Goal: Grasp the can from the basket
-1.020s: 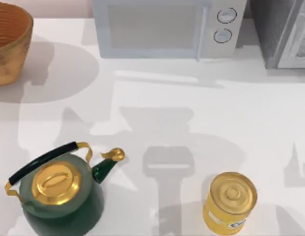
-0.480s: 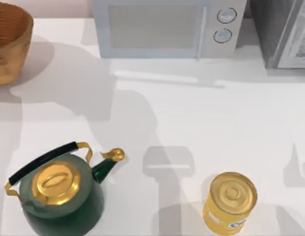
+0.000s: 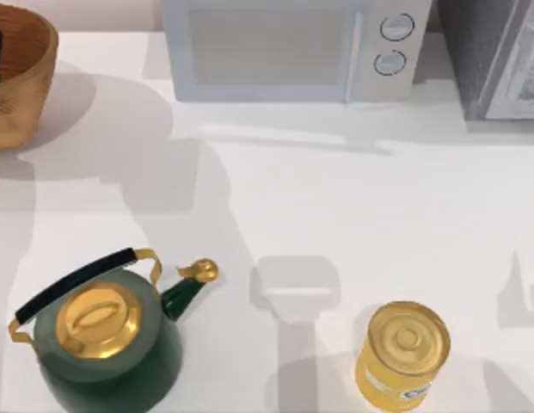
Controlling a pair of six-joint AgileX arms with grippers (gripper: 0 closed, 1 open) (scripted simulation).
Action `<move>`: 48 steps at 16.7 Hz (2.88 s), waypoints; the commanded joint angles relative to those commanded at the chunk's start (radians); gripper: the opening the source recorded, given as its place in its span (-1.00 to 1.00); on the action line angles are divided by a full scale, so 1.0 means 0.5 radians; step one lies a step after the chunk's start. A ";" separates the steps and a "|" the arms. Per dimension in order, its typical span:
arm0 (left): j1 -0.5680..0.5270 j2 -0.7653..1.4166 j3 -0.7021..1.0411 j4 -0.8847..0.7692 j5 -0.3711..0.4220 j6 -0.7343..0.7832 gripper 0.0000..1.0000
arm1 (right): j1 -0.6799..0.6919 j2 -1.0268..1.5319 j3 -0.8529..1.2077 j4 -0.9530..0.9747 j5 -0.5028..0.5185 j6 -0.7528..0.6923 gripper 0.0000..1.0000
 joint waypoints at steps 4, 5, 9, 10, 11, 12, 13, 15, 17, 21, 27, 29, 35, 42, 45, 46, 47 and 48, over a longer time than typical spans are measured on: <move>-0.011 0.020 -0.006 0.031 -0.001 -0.007 1.00 | 0.000 0.000 0.000 0.000 0.000 0.000 1.00; -0.013 0.049 -0.015 0.066 -0.003 -0.012 1.00 | 0.000 0.000 0.000 0.000 0.000 0.000 1.00; -0.031 0.186 -0.055 0.245 -0.006 -0.029 1.00 | 0.000 0.000 0.000 0.000 0.000 0.000 1.00; -0.033 0.204 -0.061 0.270 -0.006 -0.031 1.00 | 0.000 0.000 0.000 0.000 0.000 0.000 1.00; -0.034 0.209 -0.062 0.276 -0.006 -0.032 1.00 | 0.000 0.000 0.000 0.000 0.000 0.000 1.00; -0.034 0.209 -0.062 0.276 -0.006 -0.032 1.00 | 0.000 0.000 0.000 0.000 0.000 0.000 1.00; -0.034 0.209 -0.062 0.276 -0.006 -0.032 1.00 | 0.000 0.000 0.000 0.000 0.000 0.000 1.00; -0.034 0.209 -0.062 0.276 -0.006 -0.032 0.85 | 0.000 0.000 0.000 0.000 0.000 0.000 1.00; -0.034 0.209 -0.062 0.276 -0.006 -0.032 0.55 | 0.000 0.000 0.000 0.000 0.000 0.000 1.00; -0.034 0.209 -0.062 0.276 -0.006 -0.032 -0.06 | 0.000 0.000 0.000 0.000 0.000 0.000 1.00; -0.034 0.209 -0.062 0.276 -0.006 -0.032 -0.96 | 0.000 0.000 0.000 0.000 0.000 0.000 1.00; -0.034 0.209 -0.062 0.276 -0.006 -0.032 -1.00 | 0.000 0.000 0.000 0.000 0.000 0.000 1.00; -0.034 0.209 -0.062 0.276 -0.006 -0.032 -1.00 | 0.000 0.000 0.000 0.000 0.000 0.000 1.00; -0.004 -0.152 -0.327 0.450 -0.077 -0.093 -1.00 | 0.000 0.000 0.000 0.000 0.000 0.000 1.00; -0.009 -0.589 -0.729 0.676 -0.137 -0.144 -1.00 | 0.000 0.000 0.000 0.000 0.000 0.000 1.00; -0.017 -0.777 -0.896 0.766 -0.157 -0.160 -1.00 | 0.000 0.000 0.000 0.000 0.000 0.000 1.00; -0.028 -0.982 -1.076 0.860 -0.176 -0.175 -1.00 | 0.000 0.000 0.000 0.000 0.000 0.000 1.00; -0.043 -1.201 -1.268 0.958 -0.195 -0.190 -1.00 | 0.000 0.000 0.000 0.000 0.000 0.000 1.00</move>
